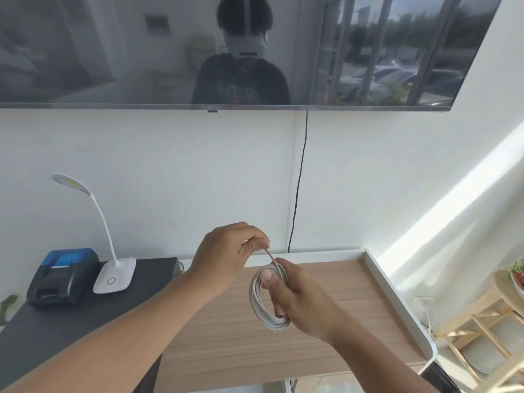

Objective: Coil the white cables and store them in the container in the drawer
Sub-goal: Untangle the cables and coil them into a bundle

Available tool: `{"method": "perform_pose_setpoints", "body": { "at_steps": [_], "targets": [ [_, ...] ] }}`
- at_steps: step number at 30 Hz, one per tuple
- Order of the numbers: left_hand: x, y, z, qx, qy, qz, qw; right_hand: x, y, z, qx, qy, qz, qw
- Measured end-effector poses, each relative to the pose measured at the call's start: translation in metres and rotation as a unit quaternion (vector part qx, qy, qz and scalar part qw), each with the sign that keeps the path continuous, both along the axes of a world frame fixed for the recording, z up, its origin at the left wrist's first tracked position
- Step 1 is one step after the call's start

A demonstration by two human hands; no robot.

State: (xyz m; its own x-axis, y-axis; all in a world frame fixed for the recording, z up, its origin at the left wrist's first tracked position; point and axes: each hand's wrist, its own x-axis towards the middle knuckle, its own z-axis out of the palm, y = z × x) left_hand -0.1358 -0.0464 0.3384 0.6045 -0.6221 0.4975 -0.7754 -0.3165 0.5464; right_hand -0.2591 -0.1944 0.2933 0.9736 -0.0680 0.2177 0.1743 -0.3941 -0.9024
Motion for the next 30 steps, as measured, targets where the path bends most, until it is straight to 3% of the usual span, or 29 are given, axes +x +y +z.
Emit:
{"method": "perform_pose_setpoints", "body": {
  "at_steps": [2,5,10,14,20,25,30],
  "targets": [
    [-0.008,0.001,-0.011,-0.037,0.127,0.016,0.991,0.0,0.001,0.002,0.017,-0.015,-0.009,1.0],
    [-0.026,0.001,-0.023,-0.092,0.344,-0.024,0.934,0.001,0.0,0.004,0.039,-0.039,-0.029,0.998],
    [-0.04,0.008,-0.026,-0.128,0.495,-0.049,0.858,0.003,0.001,0.001,0.042,-0.047,-0.039,0.997],
    [-0.043,0.01,-0.021,-0.143,0.516,-0.016,0.844,0.007,0.002,-0.001,0.013,-0.036,-0.068,0.997],
    [-0.043,0.011,-0.014,-0.075,0.541,-0.002,0.837,0.011,0.006,0.002,-0.083,-0.051,-0.105,0.99],
    [-0.045,0.013,-0.019,-0.1,0.578,-0.03,0.809,0.011,0.002,0.004,-0.063,-0.032,-0.108,0.992],
    [-0.049,0.005,-0.024,-0.107,0.523,0.04,0.845,0.012,0.004,0.003,-0.098,-0.023,-0.115,0.988]
  ]
}}
